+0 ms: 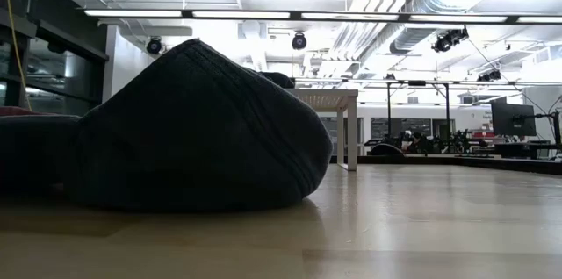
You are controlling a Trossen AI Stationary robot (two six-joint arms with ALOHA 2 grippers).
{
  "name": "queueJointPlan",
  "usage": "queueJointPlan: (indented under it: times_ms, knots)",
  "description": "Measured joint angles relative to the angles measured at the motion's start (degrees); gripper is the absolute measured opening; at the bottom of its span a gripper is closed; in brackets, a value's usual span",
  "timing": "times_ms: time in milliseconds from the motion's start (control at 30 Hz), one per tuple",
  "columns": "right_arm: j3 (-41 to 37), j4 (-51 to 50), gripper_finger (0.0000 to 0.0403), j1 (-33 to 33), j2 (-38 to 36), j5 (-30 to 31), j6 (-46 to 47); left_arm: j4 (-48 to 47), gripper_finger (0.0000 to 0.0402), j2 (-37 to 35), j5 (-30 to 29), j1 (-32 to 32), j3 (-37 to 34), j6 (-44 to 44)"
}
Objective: Pick & Place hat
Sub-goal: Put the right dark red cap into the shelf
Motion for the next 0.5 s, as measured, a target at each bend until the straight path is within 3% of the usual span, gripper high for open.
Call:
queueJointPlan:
  times_ms: [100,300,500]
  knots:
    - [-0.02,0.09,0.0017,0.86,0.05,-0.18,0.79,3.49,0.0213,1.97,-1.18,0.02,-0.11,-0.03]
    - [-0.02,3.74,0.0017,3.27,-0.14,-0.35,-4.49,9.15,0.0213,5.16,-9.97,0.07,-0.11,-1.82]
    - [-0.02,0.65,0.0017,4.06,-0.16,-6.31,-5.67,17.08,0.0213,5.82,-10.40,0.04,-0.02,-0.55]
